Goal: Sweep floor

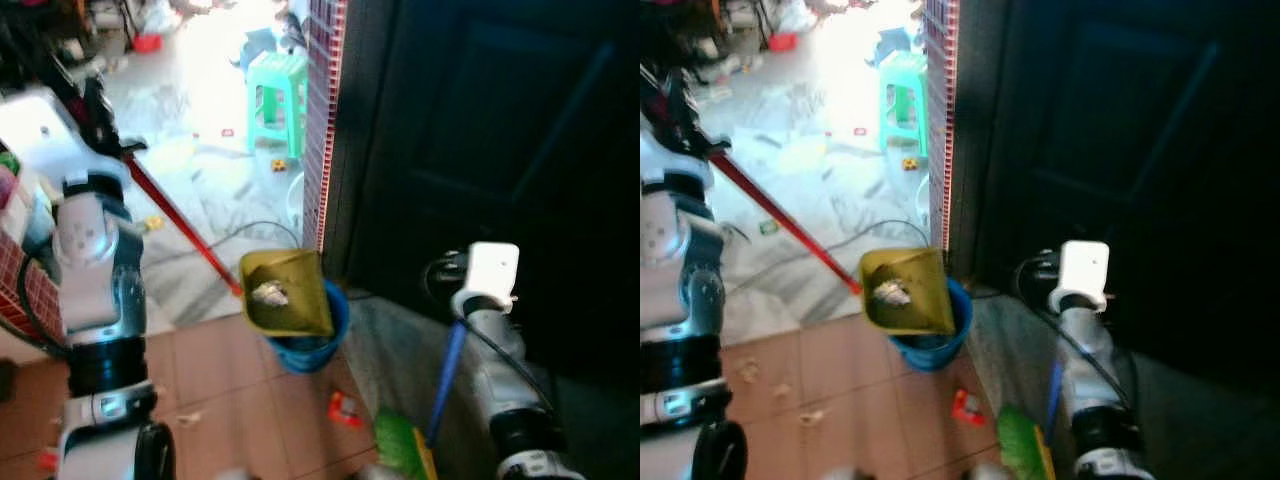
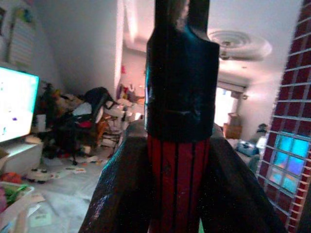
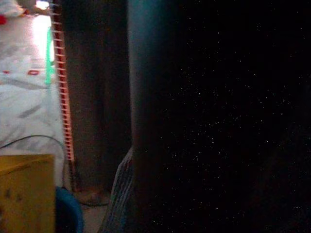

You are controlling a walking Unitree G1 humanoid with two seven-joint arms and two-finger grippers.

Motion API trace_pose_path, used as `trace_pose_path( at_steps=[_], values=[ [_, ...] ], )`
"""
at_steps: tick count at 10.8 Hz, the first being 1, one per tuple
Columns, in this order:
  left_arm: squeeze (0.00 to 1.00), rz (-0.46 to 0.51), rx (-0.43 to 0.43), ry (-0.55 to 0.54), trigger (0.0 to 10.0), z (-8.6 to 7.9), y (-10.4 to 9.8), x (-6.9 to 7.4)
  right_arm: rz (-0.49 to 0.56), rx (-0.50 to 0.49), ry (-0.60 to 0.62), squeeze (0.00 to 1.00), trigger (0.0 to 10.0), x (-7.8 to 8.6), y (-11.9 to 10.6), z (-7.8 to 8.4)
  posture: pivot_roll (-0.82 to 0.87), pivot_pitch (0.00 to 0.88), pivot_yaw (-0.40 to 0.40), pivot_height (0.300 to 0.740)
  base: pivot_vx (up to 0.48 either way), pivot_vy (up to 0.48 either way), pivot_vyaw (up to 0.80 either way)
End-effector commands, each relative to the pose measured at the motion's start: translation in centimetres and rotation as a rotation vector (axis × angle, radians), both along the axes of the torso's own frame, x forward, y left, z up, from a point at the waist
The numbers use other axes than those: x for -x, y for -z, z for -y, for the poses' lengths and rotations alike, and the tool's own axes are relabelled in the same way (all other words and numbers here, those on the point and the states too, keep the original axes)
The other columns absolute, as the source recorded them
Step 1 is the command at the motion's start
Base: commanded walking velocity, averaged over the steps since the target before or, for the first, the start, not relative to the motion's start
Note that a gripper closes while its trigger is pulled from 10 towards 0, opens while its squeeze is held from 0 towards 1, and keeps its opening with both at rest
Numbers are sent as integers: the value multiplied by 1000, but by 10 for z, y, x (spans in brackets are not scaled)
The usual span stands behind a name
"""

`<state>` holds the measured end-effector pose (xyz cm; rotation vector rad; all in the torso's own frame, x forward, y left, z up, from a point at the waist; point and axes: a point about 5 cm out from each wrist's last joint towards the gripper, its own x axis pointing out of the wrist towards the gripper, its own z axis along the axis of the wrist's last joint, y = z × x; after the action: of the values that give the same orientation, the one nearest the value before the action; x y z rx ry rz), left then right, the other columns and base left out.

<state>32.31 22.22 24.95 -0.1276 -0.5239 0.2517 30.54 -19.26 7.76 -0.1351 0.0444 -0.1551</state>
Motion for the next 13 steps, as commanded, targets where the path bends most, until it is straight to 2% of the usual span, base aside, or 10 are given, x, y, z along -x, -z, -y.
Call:
trace_pose_path(
  at_steps=[1,2,4,6,7,8,11,12,13],
  values=[
    [0,103,-66,-7,10000,5,-21,3,39,22,-16,0,10000,-4,-10,-2,-85,0,-21,740,0,0,0],
    [0,121,-120,13,10000,16,-22,2,39,22,-18,0,10000,-4,-10,-2,-87,0,-20,740,0,0,0],
    [0,162,-226,102,10000,51,-20,-1,40,22,-15,0,10000,-4,-11,-2,-92,0,-18,740,0,0,0],
    [0,163,-253,209,10000,89,-5,2,43,22,-14,0,10000,-5,-12,-3,-93,0,-17,740,0,0,0],
    [0,167,-273,243,10000,101,1,4,45,21,-15,0,10000,-6,-12,-4,-89,0,-19,740,0,0,0],
    [0,185,-335,313,10000,122,7,8,46,19,-20,0,10000,-8,-12,-6,-86,0,-21,740,0,0,0],
    [0,301,-675,616,10000,182,21,30,48,15,-28,0,10000,-9,-12,-10,-80,0,-19,740,0,0,0],
    [0,347,-744,673,10000,196,23,38,48,13,-28,0,10000,-8,-11,-11,-80,0,-15,740,0,0,0],
    [0,353,-741,678,10000,199,23,39,50,13,-27,0,10000,-8,-11,-12,-82,0,-14,740,0,0,0]
  ],
)
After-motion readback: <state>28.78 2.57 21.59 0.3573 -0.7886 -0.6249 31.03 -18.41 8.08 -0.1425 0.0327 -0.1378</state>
